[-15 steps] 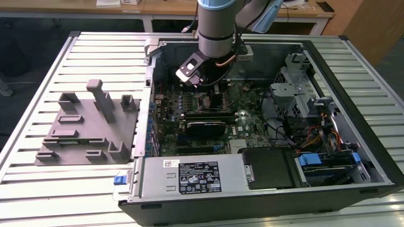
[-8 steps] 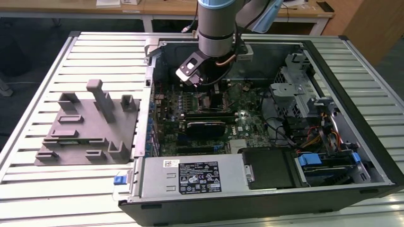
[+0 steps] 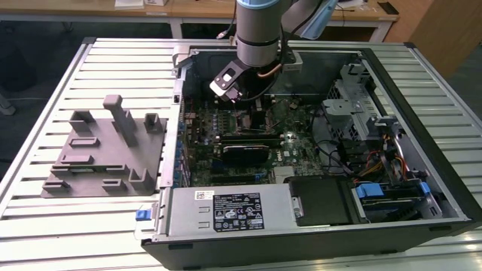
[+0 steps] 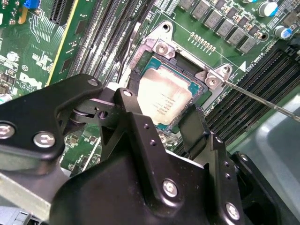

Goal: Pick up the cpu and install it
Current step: 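Place the cpu into insertion slot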

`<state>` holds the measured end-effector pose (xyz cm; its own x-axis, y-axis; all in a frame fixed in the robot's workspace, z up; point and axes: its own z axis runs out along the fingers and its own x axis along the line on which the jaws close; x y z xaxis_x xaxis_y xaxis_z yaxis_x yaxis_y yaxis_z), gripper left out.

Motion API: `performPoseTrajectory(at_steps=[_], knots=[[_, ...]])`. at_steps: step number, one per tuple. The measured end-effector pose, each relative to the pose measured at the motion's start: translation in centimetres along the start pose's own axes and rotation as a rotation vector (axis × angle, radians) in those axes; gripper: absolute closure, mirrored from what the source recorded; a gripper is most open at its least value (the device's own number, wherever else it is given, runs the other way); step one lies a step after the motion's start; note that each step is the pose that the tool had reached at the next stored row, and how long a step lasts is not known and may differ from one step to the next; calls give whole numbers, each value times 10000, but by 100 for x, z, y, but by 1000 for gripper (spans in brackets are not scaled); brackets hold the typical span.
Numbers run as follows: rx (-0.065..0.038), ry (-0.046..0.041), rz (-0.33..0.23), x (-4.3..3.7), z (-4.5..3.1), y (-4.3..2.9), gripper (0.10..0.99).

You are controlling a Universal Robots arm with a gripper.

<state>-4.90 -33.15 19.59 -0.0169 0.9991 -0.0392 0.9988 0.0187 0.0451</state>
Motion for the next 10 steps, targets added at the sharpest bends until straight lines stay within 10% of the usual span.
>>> performPoseTrajectory(at_steps=[10], knots=[[-3,22,1,0,-4,1,565]])
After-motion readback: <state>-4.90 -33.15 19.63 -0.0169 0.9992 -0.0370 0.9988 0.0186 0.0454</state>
